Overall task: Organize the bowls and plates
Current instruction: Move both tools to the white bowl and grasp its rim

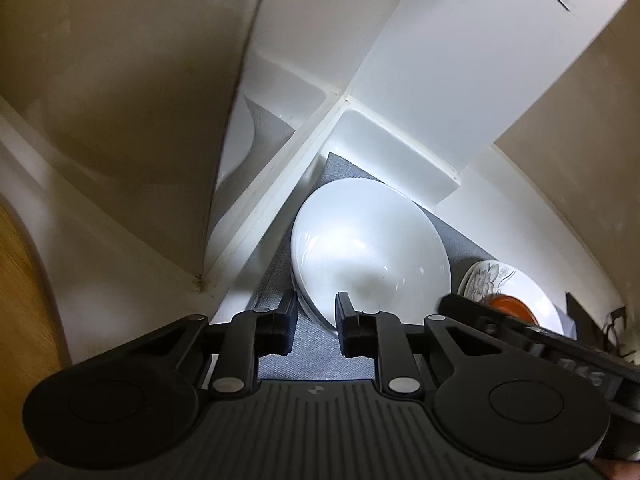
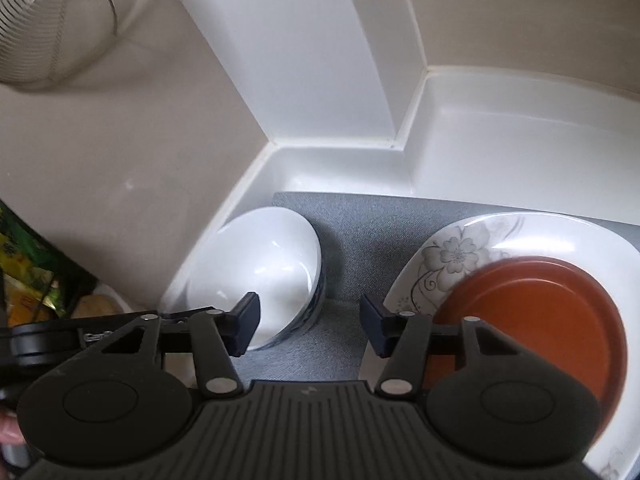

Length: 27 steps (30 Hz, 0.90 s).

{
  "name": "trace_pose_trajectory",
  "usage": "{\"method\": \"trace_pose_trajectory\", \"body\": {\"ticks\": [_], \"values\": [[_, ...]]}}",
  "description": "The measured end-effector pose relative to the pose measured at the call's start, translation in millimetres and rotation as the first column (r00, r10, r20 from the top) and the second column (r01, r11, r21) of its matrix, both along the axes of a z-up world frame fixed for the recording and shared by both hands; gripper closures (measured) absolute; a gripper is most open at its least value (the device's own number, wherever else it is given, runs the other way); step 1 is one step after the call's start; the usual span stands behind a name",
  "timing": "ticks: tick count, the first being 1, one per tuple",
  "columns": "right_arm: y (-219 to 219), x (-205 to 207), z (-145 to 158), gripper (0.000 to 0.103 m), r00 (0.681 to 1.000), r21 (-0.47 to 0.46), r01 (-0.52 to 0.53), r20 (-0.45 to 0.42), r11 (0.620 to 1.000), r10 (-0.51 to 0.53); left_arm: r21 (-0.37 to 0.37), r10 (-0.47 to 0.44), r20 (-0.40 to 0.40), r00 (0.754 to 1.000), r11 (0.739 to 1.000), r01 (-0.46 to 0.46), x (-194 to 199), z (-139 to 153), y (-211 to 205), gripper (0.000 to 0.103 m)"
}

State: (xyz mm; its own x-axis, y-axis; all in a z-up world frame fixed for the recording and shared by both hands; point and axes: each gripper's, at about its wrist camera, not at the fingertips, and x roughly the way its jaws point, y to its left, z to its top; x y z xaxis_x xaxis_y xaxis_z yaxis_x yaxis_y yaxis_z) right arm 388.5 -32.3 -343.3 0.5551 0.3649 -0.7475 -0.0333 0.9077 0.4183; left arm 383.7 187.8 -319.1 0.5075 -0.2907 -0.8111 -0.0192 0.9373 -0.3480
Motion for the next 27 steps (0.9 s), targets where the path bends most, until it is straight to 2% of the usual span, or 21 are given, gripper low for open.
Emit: {"method": "trace_pose_trajectory", "body": {"ticks": [3, 5, 6, 7, 10, 14, 16, 18, 21, 25, 26, 27], "values": [[7, 10, -8, 0.065, 0.999, -0.017, -0.021, -0.029, 1.000, 0.020, -0.016, 0.011, -0.011, 1.000, 1.000, -0.011, 5, -3, 2, 0.084], [10, 11, -11, 0.070, 0.999, -0.043, -0.028, -0.040, 0.999, 0.027, -0.062, 0.023, -0.040, 0.999, 0.998, -0.025, 5, -5, 7, 0.084], [11, 11, -11, 0.080, 0.999, -0.027, -0.035, -0.041, 0.999, 0.033, -0.080, 0.021, -0.051, 0.998, 0.996, -0.025, 3, -6, 10, 0.085], [12, 11, -11, 0.084, 0.998, -0.026, -0.038, -0.045, 0.999, 0.037, -0.093, 0.019, -0.061, 0.998, 0.995, -0.025, 3, -6, 12, 0.085], [16, 7, -6, 0.086, 0.994, -0.049, -0.057, -0.098, 0.997, 0.052, -0.118, 0.015, -0.110, 0.994, 0.993, -0.028, -2, -6, 16, 0.086], [6, -6, -3, 0.086, 0.984, 0.010, -0.032, -0.173, 0.999, 0.033, -0.134, -0.040, -0.123, 0.992, 0.991, 0.023, -11, -9, 16, 0.087], [4, -6, -3, 0.086, 0.984, 0.025, -0.040, -0.170, 0.999, 0.044, -0.121, -0.055, -0.120, 0.991, 0.992, 0.041, -7, -10, 15, 0.086], [7, -2, -2, 0.086, 0.986, -0.005, -0.046, -0.159, 0.999, 0.044, -0.135, -0.049, -0.129, 0.990, 0.990, 0.032, -2, -11, 14, 0.085], [6, 4, -4, 0.081, 0.988, -0.001, -0.024, -0.151, 1.000, 0.023, -0.112, 0.005, -0.124, 0.992, 0.994, -0.019, 2, -12, 12, 0.084], [2, 14, -11, 0.081, 0.989, 0.020, -0.004, -0.149, 1.000, 0.007, -0.140, 0.048, -0.155, 0.987, 0.988, -0.070, 5, -26, 12, 0.082], [1, 15, -14, 0.081, 0.988, 0.028, -0.004, -0.157, 1.000, 0.009, -0.148, 0.046, -0.157, 0.987, 0.987, -0.070, 5, -28, 13, 0.084], [2, 17, -17, 0.084, 0.986, 0.023, -0.006, -0.168, 1.000, 0.010, -0.142, 0.048, -0.150, 0.987, 0.987, -0.070, 3, -26, 11, 0.085]]}}
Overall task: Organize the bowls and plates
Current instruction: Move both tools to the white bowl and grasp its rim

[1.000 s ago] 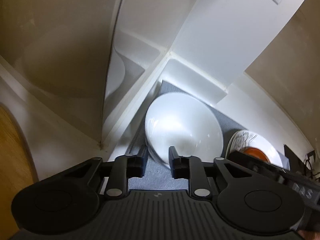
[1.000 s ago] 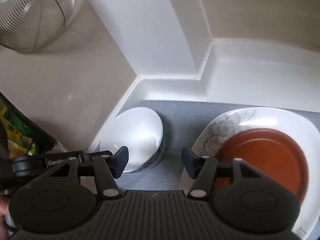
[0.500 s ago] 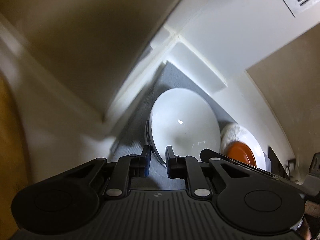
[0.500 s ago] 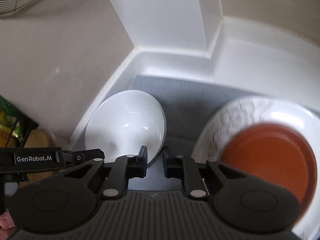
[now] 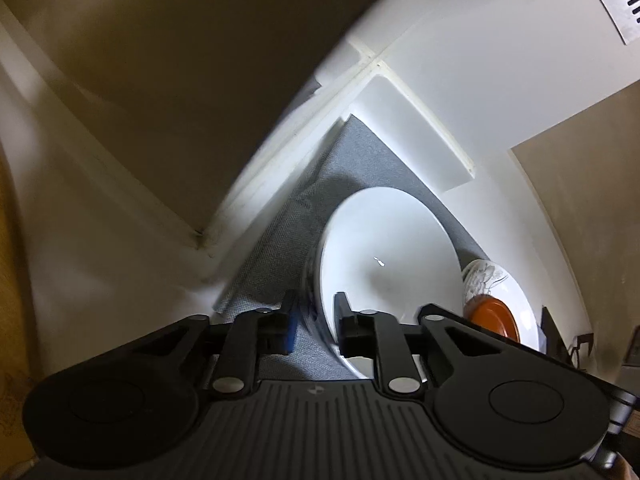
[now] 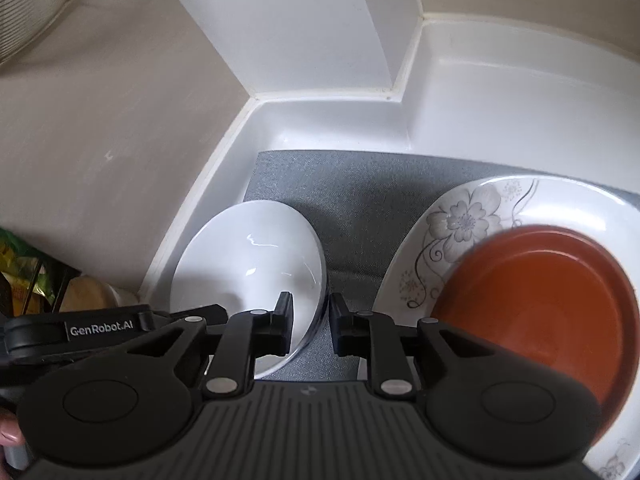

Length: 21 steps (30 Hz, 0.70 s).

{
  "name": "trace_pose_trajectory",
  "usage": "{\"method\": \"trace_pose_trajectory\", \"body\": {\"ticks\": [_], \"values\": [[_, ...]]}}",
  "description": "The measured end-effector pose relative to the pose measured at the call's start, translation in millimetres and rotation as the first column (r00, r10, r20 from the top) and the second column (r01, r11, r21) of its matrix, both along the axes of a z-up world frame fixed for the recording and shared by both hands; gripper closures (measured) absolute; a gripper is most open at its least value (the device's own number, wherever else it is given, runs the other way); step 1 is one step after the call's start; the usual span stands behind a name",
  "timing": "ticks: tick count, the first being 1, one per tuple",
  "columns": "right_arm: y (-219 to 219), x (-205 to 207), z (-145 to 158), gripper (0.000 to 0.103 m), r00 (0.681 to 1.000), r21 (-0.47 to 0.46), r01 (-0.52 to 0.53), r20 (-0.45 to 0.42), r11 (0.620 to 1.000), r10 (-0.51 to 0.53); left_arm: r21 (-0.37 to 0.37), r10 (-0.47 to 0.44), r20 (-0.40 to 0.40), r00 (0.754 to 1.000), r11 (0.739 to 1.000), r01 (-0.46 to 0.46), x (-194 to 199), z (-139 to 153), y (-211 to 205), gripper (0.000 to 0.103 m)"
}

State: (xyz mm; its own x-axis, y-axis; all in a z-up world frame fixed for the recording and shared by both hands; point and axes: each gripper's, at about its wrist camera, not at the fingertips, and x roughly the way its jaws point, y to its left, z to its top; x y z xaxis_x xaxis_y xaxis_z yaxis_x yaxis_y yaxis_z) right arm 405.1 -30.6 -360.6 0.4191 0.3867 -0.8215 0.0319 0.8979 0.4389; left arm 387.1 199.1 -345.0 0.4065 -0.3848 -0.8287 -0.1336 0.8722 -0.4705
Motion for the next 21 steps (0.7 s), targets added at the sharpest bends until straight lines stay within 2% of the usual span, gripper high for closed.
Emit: {"method": "trace_pose_trajectory", "body": {"ticks": [1, 3, 7, 11, 16, 21], "values": [[0, 1, -2, 0.088, 1.000, -0.007, 0.001, -0.008, 1.000, -0.001, 0.010, -0.005, 0.004, 1.000, 1.000, 0.005, -3, 2, 0, 0.085], [0, -1, -1, 0.089, 1.000, 0.007, 0.007, 0.000, 1.000, -0.007, 0.042, -0.024, 0.004, 1.000, 0.999, 0.024, -3, 6, -4, 0.085], [-3, -9, 8, 0.089, 1.000, 0.035, 0.003, 0.029, 0.999, -0.004, 0.025, -0.018, -0.020, 1.000, 1.000, 0.018, -6, 9, 0, 0.087], [-7, -19, 27, 0.088, 0.998, 0.037, 0.002, 0.059, 0.999, -0.005, 0.039, -0.036, -0.004, 0.999, 0.999, 0.036, -11, 28, -5, 0.087], [-27, -45, 52, 0.088, 0.995, 0.065, 0.050, 0.086, 0.997, -0.056, 0.055, -0.106, 0.024, 0.994, 0.993, 0.105, -18, 60, -20, 0.088], [-69, -82, 71, 0.088, 0.980, 0.132, 0.162, 0.093, 0.978, -0.175, 0.072, -0.198, 0.051, 0.979, 0.978, 0.194, -25, 86, -57, 0.089]]}}
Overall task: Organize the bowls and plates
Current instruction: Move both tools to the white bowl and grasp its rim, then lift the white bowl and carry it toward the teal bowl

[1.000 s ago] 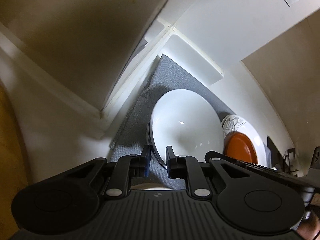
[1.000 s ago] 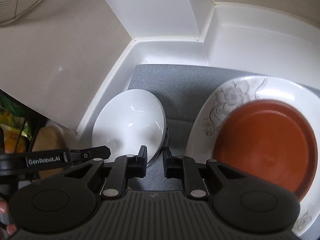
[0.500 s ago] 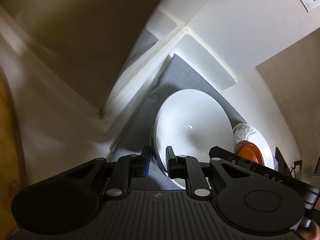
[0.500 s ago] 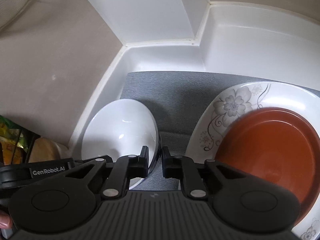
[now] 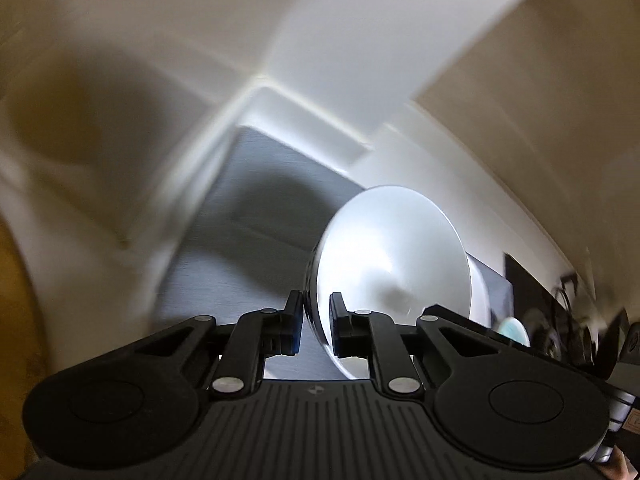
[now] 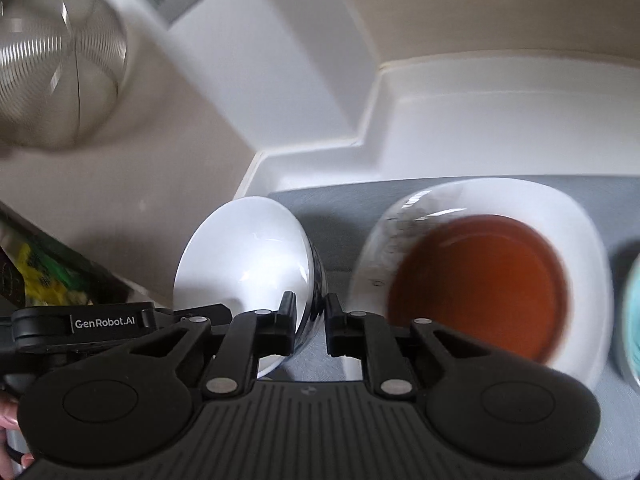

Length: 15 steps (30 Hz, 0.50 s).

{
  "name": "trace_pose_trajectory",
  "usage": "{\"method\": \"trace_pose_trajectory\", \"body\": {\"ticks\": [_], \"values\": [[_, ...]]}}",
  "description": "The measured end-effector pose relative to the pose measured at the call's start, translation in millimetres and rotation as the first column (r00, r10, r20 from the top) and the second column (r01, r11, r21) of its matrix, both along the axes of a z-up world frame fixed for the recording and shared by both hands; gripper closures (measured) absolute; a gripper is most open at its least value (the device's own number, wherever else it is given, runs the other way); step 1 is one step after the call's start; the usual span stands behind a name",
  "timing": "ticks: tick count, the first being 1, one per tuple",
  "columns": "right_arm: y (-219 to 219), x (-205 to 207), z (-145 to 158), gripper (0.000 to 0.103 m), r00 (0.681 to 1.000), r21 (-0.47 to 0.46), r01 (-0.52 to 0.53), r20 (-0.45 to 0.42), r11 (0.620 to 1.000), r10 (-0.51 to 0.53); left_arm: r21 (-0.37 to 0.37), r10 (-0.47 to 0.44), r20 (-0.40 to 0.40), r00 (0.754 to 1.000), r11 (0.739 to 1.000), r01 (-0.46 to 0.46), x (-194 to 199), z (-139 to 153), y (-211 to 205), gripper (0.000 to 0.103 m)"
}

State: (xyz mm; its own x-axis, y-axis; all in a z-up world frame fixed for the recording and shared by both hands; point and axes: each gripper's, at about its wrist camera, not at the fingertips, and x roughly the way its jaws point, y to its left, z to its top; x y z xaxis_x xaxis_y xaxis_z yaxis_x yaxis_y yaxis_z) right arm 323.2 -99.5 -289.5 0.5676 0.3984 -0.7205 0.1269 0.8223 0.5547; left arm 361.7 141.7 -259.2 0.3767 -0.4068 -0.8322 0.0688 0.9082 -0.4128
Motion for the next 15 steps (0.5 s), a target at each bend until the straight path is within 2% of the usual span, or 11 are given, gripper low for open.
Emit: {"method": "trace_pose_trajectory", "body": {"ticks": [4, 7, 10, 15], "values": [[-37, -32, 18, 0.087, 0.996, -0.013, 0.090, 0.023, 0.996, -0.089, 0.008, -0.103, 0.014, 0.995, 0.995, 0.103, -1, 15, -44, 0.089], [-67, -56, 32, 0.087, 0.985, -0.033, 0.164, 0.052, 0.986, -0.162, 0.003, -0.197, 0.018, 0.980, 0.980, 0.197, 0, 24, -85, 0.089], [-101, -79, 42, 0.087, 0.967, -0.030, 0.246, 0.074, 0.969, -0.243, 0.002, -0.284, 0.040, 0.958, 0.959, 0.285, -8, 36, -116, 0.089], [-153, -117, 63, 0.088, 0.926, -0.042, 0.365, 0.122, 0.930, -0.358, 0.001, -0.414, 0.076, 0.907, 0.910, 0.415, -23, 59, -174, 0.089]]}}
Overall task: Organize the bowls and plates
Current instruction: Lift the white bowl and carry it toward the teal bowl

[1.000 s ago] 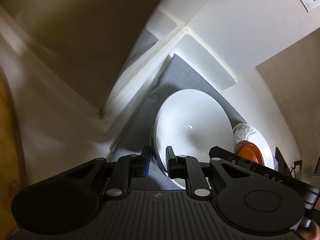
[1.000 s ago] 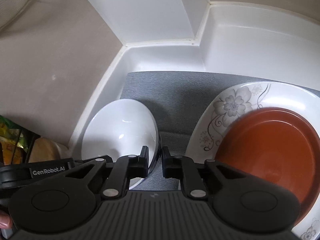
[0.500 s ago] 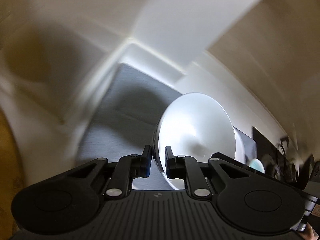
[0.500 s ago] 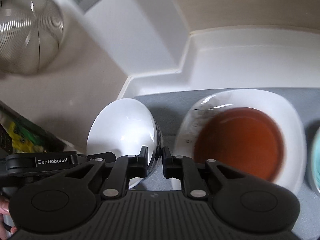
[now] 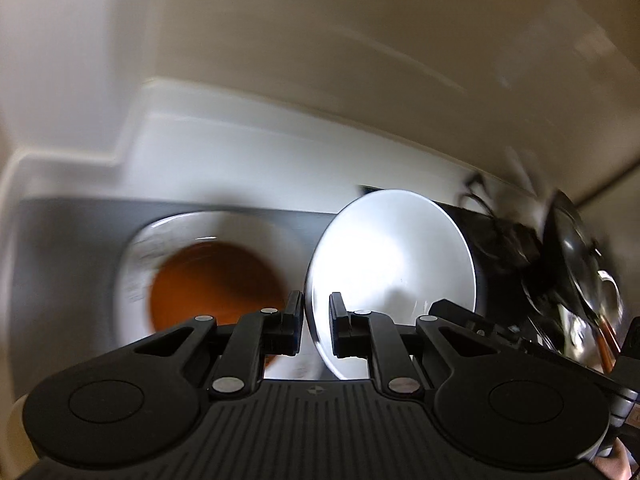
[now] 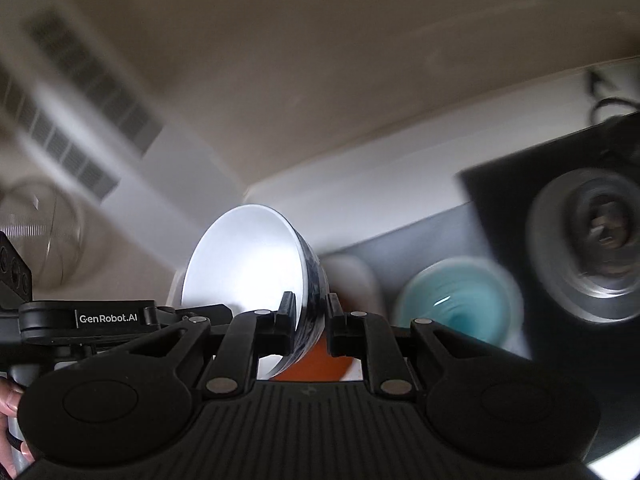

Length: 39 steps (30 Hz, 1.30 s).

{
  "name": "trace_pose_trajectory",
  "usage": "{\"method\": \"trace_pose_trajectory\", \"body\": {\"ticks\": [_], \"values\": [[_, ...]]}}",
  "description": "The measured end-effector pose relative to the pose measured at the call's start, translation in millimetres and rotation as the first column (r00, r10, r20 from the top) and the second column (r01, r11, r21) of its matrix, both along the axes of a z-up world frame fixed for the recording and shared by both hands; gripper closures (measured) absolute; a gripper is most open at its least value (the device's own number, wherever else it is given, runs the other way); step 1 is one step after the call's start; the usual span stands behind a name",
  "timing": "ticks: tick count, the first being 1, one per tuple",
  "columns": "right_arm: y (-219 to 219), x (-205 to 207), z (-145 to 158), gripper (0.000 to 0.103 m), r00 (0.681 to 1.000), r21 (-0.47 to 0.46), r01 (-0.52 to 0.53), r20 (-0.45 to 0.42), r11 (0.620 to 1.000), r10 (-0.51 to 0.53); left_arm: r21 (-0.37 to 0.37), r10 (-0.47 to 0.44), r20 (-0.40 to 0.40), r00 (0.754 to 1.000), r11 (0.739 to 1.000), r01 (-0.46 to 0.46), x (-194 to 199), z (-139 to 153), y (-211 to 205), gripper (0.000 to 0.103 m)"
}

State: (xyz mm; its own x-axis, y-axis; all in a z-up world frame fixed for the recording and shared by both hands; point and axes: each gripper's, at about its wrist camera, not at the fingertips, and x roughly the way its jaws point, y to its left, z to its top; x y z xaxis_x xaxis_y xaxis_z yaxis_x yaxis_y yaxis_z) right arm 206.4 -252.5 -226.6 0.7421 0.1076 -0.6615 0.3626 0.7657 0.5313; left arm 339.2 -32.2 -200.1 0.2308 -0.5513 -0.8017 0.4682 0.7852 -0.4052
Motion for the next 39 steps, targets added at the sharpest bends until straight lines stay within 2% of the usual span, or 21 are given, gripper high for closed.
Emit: {"method": "trace_pose_trajectory", "body": {"ticks": [3, 6, 13, 19, 24, 30, 39], "values": [[-24, -18, 10, 0.088, 0.998, -0.031, 0.055, 0.019, 0.998, -0.055, -0.009, -0.063, 0.015, 0.998, 0.998, 0.063, -6, 6, -33, 0.089], [-41, -27, 7, 0.088, 0.995, -0.049, 0.099, 0.010, 0.994, -0.099, 0.011, -0.101, -0.025, 0.995, 0.995, 0.101, -8, -4, -56, 0.089], [-60, -24, -35, 0.089, 0.992, -0.071, 0.094, -0.081, 0.993, -0.099, 0.128, -0.135, -0.096, 0.986, 0.981, 0.147, 0, -47, -106, 0.089], [-60, -13, -74, 0.090, 0.983, -0.047, 0.089, -0.156, 0.995, -0.096, 0.181, -0.116, -0.190, 0.975, 0.972, 0.151, 18, -89, -112, 0.089], [-56, -4, -93, 0.090, 0.976, -0.069, 0.074, -0.198, 0.995, -0.086, 0.213, -0.121, -0.200, 0.972, 0.963, 0.164, 25, -105, -120, 0.089], [-48, 11, -97, 0.091, 0.962, -0.162, 0.021, -0.265, 0.987, -0.064, 0.193, -0.156, -0.219, 0.963, 0.961, 0.199, 30, -114, -118, 0.089], [-34, 24, -108, 0.091, 0.943, -0.300, -0.129, -0.333, 0.945, 0.022, 0.234, -0.126, -0.210, 0.970, 0.957, 0.175, 32, -122, -124, 0.089]]}}
